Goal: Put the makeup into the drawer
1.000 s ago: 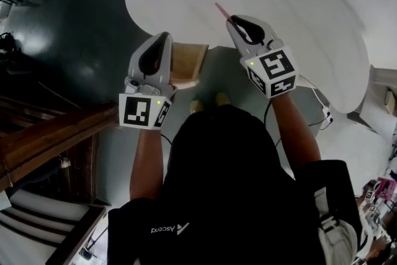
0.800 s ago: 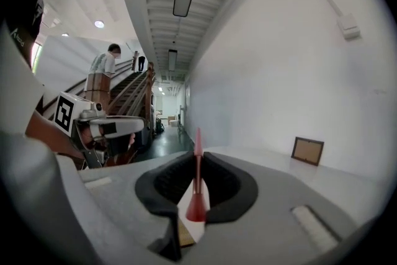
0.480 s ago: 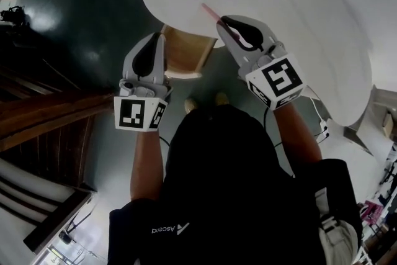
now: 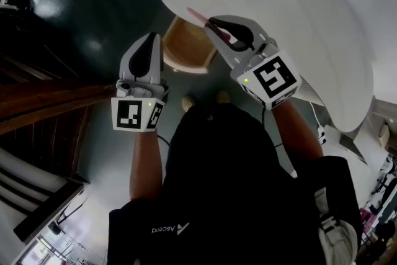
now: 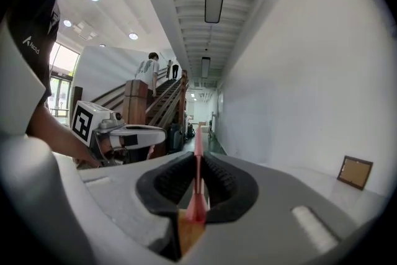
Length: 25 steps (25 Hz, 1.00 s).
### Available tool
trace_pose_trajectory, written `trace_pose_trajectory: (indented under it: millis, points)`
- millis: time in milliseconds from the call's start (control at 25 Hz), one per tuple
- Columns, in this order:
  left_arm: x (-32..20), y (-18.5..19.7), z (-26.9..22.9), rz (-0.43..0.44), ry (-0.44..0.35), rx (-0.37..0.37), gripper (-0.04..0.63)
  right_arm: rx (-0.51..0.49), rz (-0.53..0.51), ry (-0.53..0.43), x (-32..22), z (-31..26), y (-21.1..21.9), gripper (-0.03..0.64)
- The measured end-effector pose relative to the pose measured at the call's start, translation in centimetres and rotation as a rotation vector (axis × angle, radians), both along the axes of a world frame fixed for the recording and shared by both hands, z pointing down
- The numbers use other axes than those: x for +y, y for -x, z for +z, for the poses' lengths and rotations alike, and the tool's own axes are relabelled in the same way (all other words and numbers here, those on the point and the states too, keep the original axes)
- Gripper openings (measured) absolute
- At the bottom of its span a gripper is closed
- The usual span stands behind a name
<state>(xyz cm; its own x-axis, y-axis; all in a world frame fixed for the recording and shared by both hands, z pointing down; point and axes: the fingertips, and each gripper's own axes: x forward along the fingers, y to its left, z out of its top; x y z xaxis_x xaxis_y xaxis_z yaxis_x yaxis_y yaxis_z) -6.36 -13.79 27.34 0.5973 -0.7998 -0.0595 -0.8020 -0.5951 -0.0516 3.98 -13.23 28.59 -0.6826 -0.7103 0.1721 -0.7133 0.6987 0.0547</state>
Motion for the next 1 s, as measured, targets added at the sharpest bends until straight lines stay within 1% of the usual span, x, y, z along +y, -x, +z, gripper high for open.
trace_pose_trajectory:
  millis: [160,360,640,880,1000]
  points:
    - [-0.4,1.7,0.6,-0.019,0.009,0.003,0.009,0.05,-0.052,0.031,-0.6,1.9,2.4,0.051]
    - [-1.1,3.3,2.3,-0.044,0.027,0.005,0.009,0.121,-0.111,0.079,-1.2,5.9,4.6,0.051]
    - [-2.4,7.9,3.7,-0.081,0.065,0.01,0.009,0.233,-0.203,0.167,-2.6,11.1,9.9,0.051]
    - [-3.3,10.4,5.3,-0.103,0.095,0.007,0.009,0.321,-0.25,0.249,-4.2,16.7,12.2,0.051]
    - [-3.6,11.4,6.2,-0.117,0.111,0.005,0.009,0.367,-0.267,0.291,-4.7,19.9,12.6,0.051]
